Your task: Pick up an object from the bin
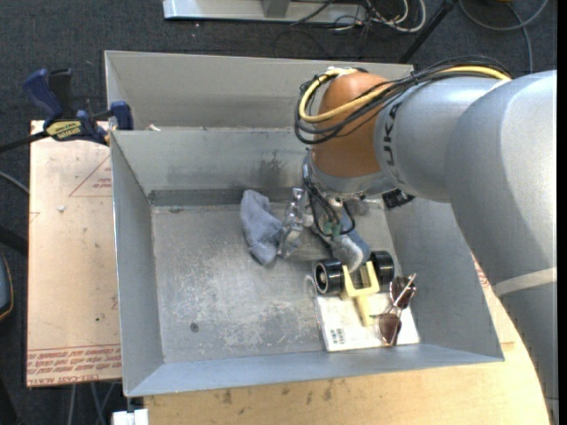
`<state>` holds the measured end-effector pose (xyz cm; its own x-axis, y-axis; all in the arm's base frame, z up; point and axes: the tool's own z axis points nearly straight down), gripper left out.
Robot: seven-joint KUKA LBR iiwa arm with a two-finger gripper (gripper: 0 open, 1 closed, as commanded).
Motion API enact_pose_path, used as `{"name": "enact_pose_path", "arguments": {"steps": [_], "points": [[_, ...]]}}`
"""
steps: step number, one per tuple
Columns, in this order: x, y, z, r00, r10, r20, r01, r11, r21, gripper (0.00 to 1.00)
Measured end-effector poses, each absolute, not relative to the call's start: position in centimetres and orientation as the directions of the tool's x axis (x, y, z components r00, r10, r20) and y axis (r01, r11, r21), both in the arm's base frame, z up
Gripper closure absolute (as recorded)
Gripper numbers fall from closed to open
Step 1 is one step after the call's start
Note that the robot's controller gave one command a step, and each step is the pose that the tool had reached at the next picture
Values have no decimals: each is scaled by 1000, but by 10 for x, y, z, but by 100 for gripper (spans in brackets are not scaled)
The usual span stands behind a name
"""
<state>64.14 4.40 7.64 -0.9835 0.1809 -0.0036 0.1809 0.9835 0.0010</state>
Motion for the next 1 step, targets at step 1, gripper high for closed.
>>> {"name": "enact_pose_path", "arguments": {"steps": [1], "points": [[641, 44, 76, -983, 181, -4, 181, 983, 1, 100]]}}
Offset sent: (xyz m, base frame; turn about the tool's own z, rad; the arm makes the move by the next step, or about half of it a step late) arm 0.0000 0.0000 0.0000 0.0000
